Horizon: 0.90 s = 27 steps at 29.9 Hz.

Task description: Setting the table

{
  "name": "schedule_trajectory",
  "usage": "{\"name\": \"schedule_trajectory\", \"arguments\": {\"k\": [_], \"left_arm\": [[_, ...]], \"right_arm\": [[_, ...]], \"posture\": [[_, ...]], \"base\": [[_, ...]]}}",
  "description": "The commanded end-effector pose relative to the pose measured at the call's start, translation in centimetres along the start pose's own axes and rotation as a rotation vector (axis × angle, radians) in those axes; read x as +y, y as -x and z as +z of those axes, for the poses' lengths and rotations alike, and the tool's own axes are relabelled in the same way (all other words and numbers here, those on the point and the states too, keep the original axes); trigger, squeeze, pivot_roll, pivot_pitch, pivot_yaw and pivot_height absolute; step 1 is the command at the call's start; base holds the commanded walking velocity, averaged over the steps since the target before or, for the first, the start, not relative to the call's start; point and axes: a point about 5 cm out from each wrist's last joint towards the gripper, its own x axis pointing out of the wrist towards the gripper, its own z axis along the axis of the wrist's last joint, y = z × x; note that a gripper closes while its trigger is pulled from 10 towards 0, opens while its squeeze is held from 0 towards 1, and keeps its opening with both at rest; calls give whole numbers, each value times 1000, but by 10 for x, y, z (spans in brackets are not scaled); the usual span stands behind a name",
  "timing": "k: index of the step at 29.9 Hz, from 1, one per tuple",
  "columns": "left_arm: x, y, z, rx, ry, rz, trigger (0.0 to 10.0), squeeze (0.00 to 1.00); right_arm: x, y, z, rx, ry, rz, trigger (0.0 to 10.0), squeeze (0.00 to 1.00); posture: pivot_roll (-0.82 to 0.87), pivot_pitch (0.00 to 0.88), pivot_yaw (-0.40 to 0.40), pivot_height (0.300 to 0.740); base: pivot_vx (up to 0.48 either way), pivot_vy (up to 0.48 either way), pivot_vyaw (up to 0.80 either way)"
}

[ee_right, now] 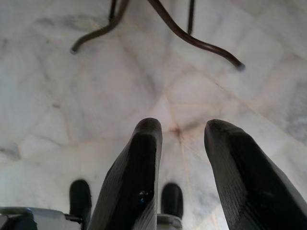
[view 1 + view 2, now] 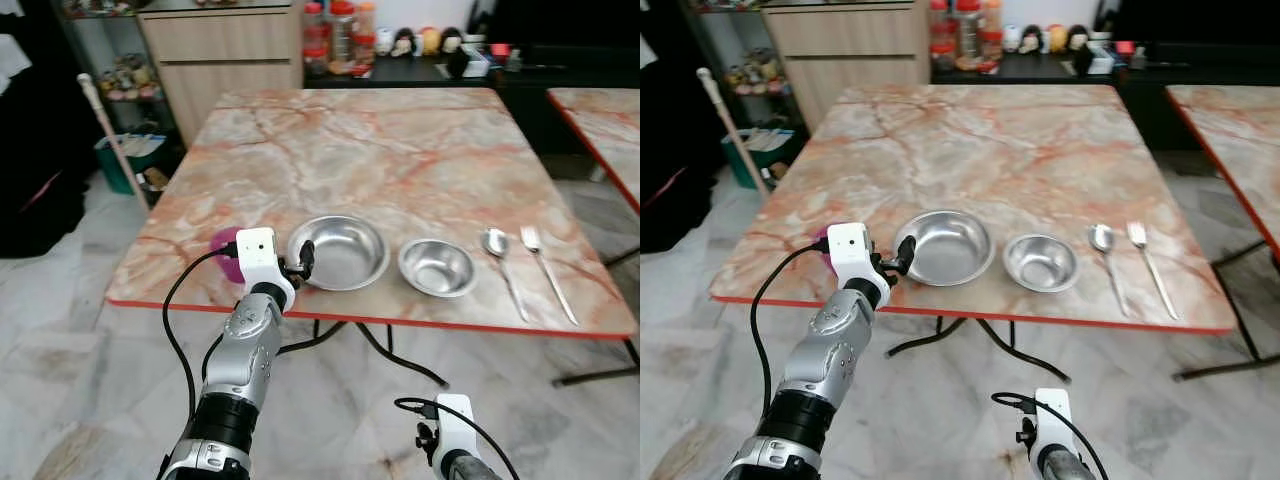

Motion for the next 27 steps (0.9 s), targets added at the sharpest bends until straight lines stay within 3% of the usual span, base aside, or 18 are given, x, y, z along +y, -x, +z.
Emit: {"name": "schedule_trajectory", "arguments": {"k": [1,15,22,27], "left_arm": [[-4,1,4,-21,19,-11,10000,0],[-8,15,2,-7,29,-52,10000,0],[-10,24,-14,137,1,-96,10000,0],[-14,20,-27,263,171,-85,10000,0]], "right_arm": [[-1,1,-2,-2,-5,-2,10000,0],[1,1,-3,-1,-4,11,10000,0],[3,1,-4,1,-3,14,10000,0],[6,1,-6,8,14,27,10000,0]], "posture": [[-114,0,31,740],[-110,0,33,740],[-107,0,38,740],[-108,0,44,740]], "base": [[289,0,0],[21,0,0],[0,0,0],[0,0,0]]}}
